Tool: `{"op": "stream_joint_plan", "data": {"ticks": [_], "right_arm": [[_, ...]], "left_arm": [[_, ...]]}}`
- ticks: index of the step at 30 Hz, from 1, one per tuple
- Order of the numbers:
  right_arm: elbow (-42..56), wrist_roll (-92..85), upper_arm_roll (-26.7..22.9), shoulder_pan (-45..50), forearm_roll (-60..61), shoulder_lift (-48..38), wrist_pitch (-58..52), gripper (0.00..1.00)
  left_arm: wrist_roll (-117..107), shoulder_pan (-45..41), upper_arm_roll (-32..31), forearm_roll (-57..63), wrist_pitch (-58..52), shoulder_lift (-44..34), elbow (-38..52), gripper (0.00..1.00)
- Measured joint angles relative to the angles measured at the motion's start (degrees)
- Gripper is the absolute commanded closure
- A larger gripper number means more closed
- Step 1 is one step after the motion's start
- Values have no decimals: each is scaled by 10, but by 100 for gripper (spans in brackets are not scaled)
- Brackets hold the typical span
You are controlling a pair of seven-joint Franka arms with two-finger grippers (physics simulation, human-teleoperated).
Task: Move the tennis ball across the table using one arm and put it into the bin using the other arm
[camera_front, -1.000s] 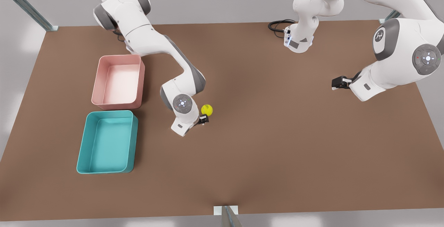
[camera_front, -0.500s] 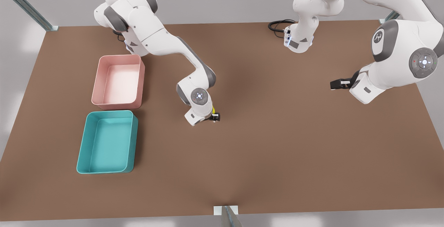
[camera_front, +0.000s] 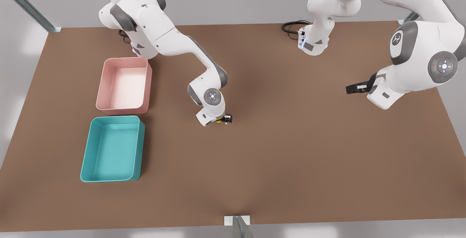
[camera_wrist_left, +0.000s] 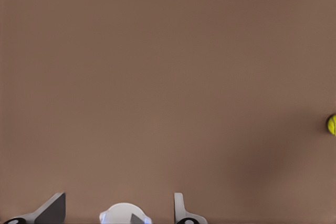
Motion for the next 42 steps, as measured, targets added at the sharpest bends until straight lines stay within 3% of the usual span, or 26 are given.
{"op": "stream_joint_plan", "data": {"ticks": [35, 38, 39, 40, 42], "right_arm": [[-23, -39, 1, 24, -2, 33, 25, 0], [-23, -41, 1, 23, -2, 33, 27, 6], [-23, -41, 1, 22, -2, 33, 27, 17], [-23, -42, 1, 21, -2, 33, 28, 21], [-23, -43, 1, 20, -2, 36, 30, 23]], "left_arm": [[-33, -4, -1, -2, -24, 3, -1, 0], [-34, -4, -1, -2, -25, 3, -1, 0], [-34, -4, -1, -2, -26, 3, -1, 0], [-35, -5, -1, -2, -26, 3, -1, 0], [-35, -5, -1, -2, -26, 3, -1, 0]]}}
